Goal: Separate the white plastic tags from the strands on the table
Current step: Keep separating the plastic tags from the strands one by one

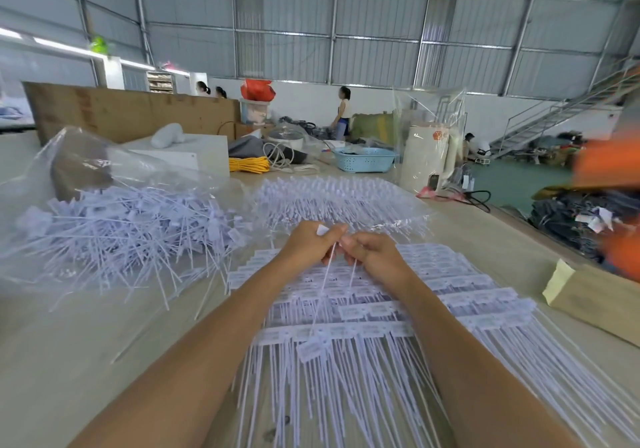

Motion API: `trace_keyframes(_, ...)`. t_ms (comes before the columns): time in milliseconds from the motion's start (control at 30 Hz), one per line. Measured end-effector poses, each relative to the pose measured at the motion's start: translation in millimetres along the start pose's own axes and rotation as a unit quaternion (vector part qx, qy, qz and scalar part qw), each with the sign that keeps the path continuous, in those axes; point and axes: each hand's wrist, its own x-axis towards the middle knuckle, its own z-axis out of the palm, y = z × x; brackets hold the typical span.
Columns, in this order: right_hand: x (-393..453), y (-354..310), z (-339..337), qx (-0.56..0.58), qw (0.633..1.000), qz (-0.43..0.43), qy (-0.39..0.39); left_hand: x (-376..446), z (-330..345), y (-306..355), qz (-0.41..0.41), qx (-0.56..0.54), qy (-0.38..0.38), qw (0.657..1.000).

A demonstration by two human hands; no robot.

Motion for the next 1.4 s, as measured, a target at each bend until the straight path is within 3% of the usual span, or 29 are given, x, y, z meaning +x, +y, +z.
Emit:
trace_keyframes(300,-0.3,3.0,3.5,0.007,1.0,-0.003,-0.018,-2.1,5.6,1.0,-0.05,0.014,0.012,0.999)
trace_keyframes(667,-0.9,3.3,3.1,-0.007,1.0,-0.01,-0.02,-1.5,2.4,12.3,-0.167,0.019,0.002,0.986)
trace_keyframes(767,-1.3,3.9,4.7,-0.002,1.0,-0.009,-0.024,-3.2,1.1,17.0,-0.215,-0.027,-0.026,0.976)
trace_keyframes(867,-0.7,8.9,0.3,-0.025,0.999,-0.02,-0.006,-2.3,-12.9,25.6,-0.262,-0.112,-0.1,0.953)
trace_keyframes(933,1.4,13.8,-7.7,0.005,0.998,-0.008,0.057,3.5,-35.9,33.0,-0.247,-0.18,-0.058,0.95)
trace_keyframes(1000,5.1,16.6,-11.1,0.041,0.995,0.005,0.096,8.6,-60.4,41.2,-0.179,-0.2,0.042,0.962)
trace_keyframes(1100,7.0,15.6,-5.2,0.072,0.995,0.027,0.059,8.6,-69.1,47.4,-0.098,-0.135,0.128,0.978)
trace_keyframes(1233,4.4,9.5,-9.3,0.213,0.975,0.043,0.038,2.9,-29.6,30.8,-0.068,0.005,0.069,0.995)
trace_keyframes(1300,2.3,6.3,-11.4,0.285,0.957,0.047,0.028,2.0,-7.9,19.2,-0.063,0.002,0.032,0.997)
trace_keyframes(1400,1.7,4.2,-7.0,0.296,0.954,0.034,0.015,4.6,8.8,14.4,-0.075,-0.025,0.009,0.997)
